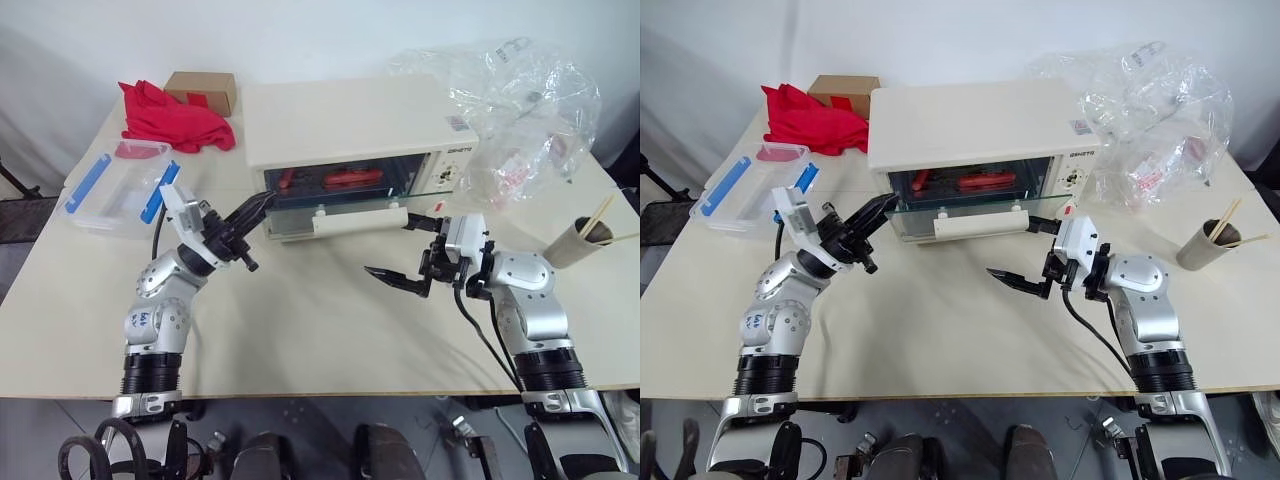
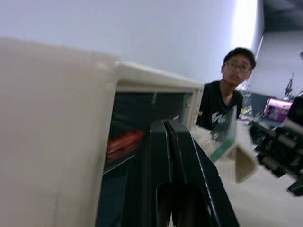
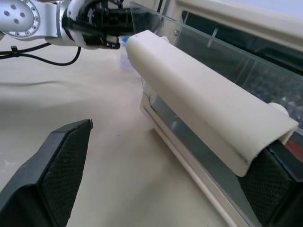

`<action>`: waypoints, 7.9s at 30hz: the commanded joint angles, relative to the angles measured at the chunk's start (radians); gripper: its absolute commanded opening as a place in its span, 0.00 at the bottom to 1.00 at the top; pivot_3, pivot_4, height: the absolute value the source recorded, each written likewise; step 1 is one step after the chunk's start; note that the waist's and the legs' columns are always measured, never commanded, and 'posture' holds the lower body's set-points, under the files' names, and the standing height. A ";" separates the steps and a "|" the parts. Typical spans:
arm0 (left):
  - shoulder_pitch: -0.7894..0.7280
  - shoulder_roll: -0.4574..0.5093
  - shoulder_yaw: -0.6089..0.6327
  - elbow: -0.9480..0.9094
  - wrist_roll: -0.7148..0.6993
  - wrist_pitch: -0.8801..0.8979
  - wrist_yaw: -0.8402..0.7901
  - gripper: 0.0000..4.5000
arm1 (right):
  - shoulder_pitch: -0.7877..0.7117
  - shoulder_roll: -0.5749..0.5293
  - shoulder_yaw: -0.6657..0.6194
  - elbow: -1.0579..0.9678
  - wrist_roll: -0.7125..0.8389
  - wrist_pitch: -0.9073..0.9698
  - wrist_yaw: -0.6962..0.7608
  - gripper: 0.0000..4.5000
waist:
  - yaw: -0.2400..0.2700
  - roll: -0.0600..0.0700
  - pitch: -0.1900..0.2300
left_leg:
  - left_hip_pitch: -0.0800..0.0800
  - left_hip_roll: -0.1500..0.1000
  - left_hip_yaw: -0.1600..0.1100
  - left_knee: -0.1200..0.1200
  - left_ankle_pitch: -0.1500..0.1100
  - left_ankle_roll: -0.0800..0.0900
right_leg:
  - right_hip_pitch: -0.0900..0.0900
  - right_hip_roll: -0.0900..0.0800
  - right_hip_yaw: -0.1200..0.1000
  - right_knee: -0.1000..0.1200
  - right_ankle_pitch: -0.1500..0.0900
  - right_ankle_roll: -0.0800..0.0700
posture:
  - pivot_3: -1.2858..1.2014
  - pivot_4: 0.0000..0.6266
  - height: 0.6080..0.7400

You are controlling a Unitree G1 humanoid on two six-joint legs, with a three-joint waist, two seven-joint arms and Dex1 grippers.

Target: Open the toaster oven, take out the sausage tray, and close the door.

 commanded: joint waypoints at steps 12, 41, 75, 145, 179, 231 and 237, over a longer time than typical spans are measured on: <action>0.034 0.015 -0.066 -0.034 0.009 0.084 -0.103 0.01 | 0.497 -0.144 -0.287 -0.206 -0.010 -0.082 -0.158 1.00 | 0.044 -0.001 0.001 | -0.001 -0.001 -0.001 0.001 0.000 0.000 | 0.002 0.000 -0.001 -0.002 0.001 0.001 | 0.52 0.24 1.00; 0.224 0.090 -0.163 -0.050 0.170 0.029 -0.164 0.01 | 0.095 -0.112 0.113 -0.381 -0.483 0.153 -0.548 1.00 | 0.023 0.000 0.000 | 0.000 0.000 -0.001 0.002 0.001 0.000 | 0.001 -0.001 0.001 -0.001 0.000 0.001 | 0.52 0.24 1.00; 0.542 0.016 0.095 -0.415 0.048 -0.038 0.150 1.00 | -0.390 0.122 0.429 0.294 -1.107 0.039 -1.046 0.36 | -0.030 0.000 0.000 | -0.002 0.001 -0.001 0.000 0.002 -0.001 | -0.002 -0.001 0.001 0.002 0.000 0.000 | 0.52 0.24 1.00; 0.161 0.063 0.040 -0.158 -0.045 0.044 -0.039 1.00 | -0.433 0.007 0.402 0.199 -1.023 -0.166 -0.775 0.00 | -0.041 0.000 0.001 | -0.013 0.000 -0.002 0.001 0.002 -0.002 | -0.016 -0.001 -0.002 0.009 0.000 0.000 | 0.52 0.24 1.00; 0.270 0.175 0.197 -0.313 -0.305 0.499 0.162 1.00 | 0.206 -0.224 0.162 -0.579 -0.879 -0.100 -0.579 0.00 | 0.000 -0.001 0.001 | -0.014 0.000 -0.005 0.005 0.003 -0.003 | -0.014 -0.002 -0.004 0.009 0.000 0.000 | 0.52 0.24 1.00; 0.120 0.487 0.037 -0.043 -1.379 1.124 0.807 1.00 | 0.210 -0.276 0.150 -0.562 -0.763 -0.271 -0.525 0.00 | 0.001 -0.003 0.002 | -0.011 -0.001 -0.007 0.008 0.004 -0.003 | -0.013 -0.002 0.001 0.015 0.000 0.000 | 0.52 0.24 1.00; 0.073 0.417 0.047 0.000 -1.380 1.136 0.860 1.00 | 0.212 -0.272 0.164 -0.561 -0.748 -0.285 -0.514 0.00 | 0.000 -0.003 0.002 | -0.011 -0.001 -0.007 0.008 0.004 -0.003 | -0.012 -0.002 0.001 0.015 0.000 0.000 | 0.52 0.24 1.00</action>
